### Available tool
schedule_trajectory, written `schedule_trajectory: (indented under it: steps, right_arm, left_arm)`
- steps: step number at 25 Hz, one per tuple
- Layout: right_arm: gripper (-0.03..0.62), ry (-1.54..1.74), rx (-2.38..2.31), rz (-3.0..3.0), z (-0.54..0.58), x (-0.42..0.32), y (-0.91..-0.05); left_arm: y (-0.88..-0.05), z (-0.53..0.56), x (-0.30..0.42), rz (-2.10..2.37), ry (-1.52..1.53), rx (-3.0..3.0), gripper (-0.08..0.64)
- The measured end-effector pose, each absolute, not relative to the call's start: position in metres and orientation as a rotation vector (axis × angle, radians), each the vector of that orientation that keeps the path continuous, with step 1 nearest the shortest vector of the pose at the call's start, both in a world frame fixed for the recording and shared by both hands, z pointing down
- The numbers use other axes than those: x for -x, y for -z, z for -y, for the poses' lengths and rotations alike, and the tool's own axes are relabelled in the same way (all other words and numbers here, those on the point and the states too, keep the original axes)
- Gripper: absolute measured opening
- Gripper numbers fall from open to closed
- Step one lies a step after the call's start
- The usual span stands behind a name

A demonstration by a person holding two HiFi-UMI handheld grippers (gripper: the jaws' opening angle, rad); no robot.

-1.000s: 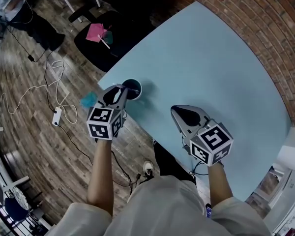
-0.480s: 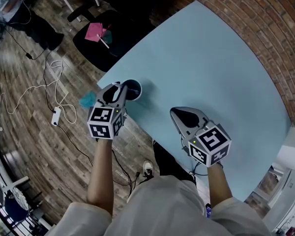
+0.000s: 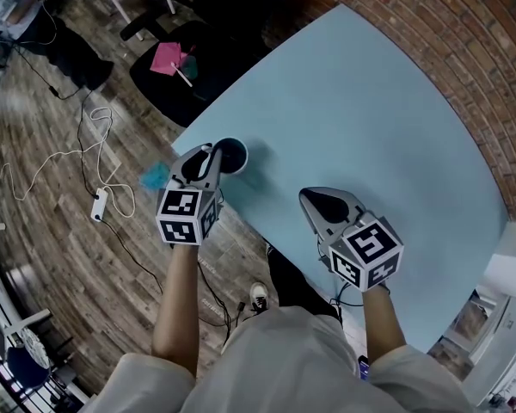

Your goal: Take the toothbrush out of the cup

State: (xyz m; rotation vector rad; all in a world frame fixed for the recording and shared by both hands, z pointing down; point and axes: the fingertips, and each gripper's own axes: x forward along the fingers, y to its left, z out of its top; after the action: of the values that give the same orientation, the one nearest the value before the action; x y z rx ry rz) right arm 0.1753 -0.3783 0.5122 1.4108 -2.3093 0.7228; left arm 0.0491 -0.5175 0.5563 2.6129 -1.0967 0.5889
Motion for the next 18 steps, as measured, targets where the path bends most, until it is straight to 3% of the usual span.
schedule_trajectory:
  steps: [18]
  right_arm:
    - [0.021,-0.675,-1.496,2.344,0.341,-0.178,-0.479]
  left_arm:
    - [-0.489,0.478,-0.048,1.150,-0.498,-2.766,0.081]
